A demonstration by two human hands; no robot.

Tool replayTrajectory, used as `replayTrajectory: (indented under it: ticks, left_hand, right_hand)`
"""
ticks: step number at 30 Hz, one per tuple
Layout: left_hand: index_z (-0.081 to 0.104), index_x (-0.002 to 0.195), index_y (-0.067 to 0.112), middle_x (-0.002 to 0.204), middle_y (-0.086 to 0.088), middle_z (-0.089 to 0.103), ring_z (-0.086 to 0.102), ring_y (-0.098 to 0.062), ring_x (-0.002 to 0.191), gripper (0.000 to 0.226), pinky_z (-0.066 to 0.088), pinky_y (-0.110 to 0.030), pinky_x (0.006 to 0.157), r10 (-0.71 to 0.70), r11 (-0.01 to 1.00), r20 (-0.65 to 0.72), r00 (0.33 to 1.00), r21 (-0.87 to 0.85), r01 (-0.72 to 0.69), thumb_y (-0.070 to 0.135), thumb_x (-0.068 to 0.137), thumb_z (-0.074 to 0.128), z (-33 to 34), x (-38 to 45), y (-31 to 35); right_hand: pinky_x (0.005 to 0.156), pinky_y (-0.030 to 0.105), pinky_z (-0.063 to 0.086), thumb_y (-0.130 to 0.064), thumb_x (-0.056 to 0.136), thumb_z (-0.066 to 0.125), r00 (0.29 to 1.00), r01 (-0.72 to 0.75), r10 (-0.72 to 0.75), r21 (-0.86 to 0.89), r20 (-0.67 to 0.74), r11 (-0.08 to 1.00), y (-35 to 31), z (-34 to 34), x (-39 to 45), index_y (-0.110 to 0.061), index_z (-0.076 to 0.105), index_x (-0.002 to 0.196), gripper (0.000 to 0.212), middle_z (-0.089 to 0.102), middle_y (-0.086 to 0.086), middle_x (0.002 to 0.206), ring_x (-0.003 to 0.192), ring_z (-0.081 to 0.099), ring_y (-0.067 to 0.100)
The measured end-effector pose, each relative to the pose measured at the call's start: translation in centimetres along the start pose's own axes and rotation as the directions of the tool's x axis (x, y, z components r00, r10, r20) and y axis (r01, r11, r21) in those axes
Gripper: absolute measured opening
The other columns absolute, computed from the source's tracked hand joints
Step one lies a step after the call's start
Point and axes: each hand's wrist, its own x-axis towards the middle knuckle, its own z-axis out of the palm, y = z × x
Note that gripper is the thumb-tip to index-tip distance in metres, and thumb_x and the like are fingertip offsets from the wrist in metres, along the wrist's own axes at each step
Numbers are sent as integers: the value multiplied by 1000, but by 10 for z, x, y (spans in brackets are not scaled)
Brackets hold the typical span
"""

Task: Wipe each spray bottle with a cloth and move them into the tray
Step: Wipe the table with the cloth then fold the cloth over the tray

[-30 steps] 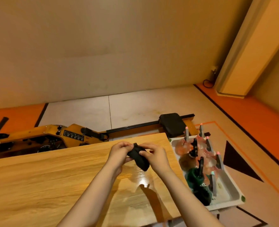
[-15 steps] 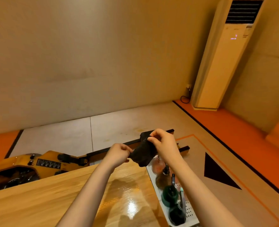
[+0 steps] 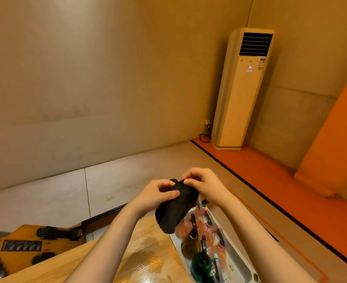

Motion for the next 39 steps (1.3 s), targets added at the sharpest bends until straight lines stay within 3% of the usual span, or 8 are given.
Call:
replayTrajectory:
  ticks: [5,10,14,19,23,28,33,39]
  left_hand:
    - [67,72,23,80,4,62,59,-13,80,15,47,-31,79,106,974,-113,988,210,-80,16,84,71,-14,9,7]
    - [63,69,24,63,14,63,59,1,65,25,47,-17,67,238,950,-162,958,244,-195,8,88,65,-20,13,24]
    - [65,71,23,67,7,62,57,-2,64,19,45,-18,67,271,912,-130,954,351,-212,10,84,71,-38,15,30]
    - [65,73,24,73,7,64,58,-5,70,14,44,-17,64,46,822,-2,999,569,-37,18,83,74,-64,15,23]
    - [65,70,19,64,7,62,56,-5,61,16,44,-15,58,-4,891,-87,996,452,43,18,83,73,-68,11,15]
    - [69,79,10,73,-3,68,63,-14,72,7,52,-25,67,-42,994,-149,988,90,56,6,85,68,-60,4,14]
    - [69,78,10,73,-3,68,63,-18,76,10,52,-29,66,-188,949,-349,918,-304,79,5,87,66,-29,7,22]
    - [72,88,5,84,-10,71,68,-21,81,5,54,-28,64,-232,919,-385,893,-387,72,3,85,69,11,7,23]
  right_hand:
    - [74,17,46,-21,88,62,987,-50,72,-144,145,988,-1,-15,1,-24,65,89,5,64,-7,88,85,58,5]
    - [75,35,50,-22,86,64,949,-104,137,-127,283,986,1,-13,3,-11,63,86,11,61,7,82,76,58,17]
    - [77,33,51,-19,91,56,986,-122,124,-25,107,992,7,-15,1,-12,61,87,10,62,5,83,79,61,19]
    - [75,24,53,-16,89,60,994,-100,97,-75,-41,992,2,-24,2,-15,68,89,8,67,-1,86,85,63,11]
    - [71,26,54,-24,83,68,975,-180,158,-141,-154,974,4,-30,4,-17,70,83,7,67,-2,82,80,62,9]
    - [65,29,53,-25,81,71,937,-292,265,-95,-227,952,7,-29,3,-12,72,79,13,67,3,79,76,64,14]
    - [62,24,55,-7,91,57,903,-390,421,249,-83,886,-3,-26,-1,-5,69,87,13,66,7,79,72,63,14]
    - [55,17,51,-5,87,61,885,-404,458,353,-83,844,-17,-8,-1,-7,70,88,9,67,6,82,73,63,12]
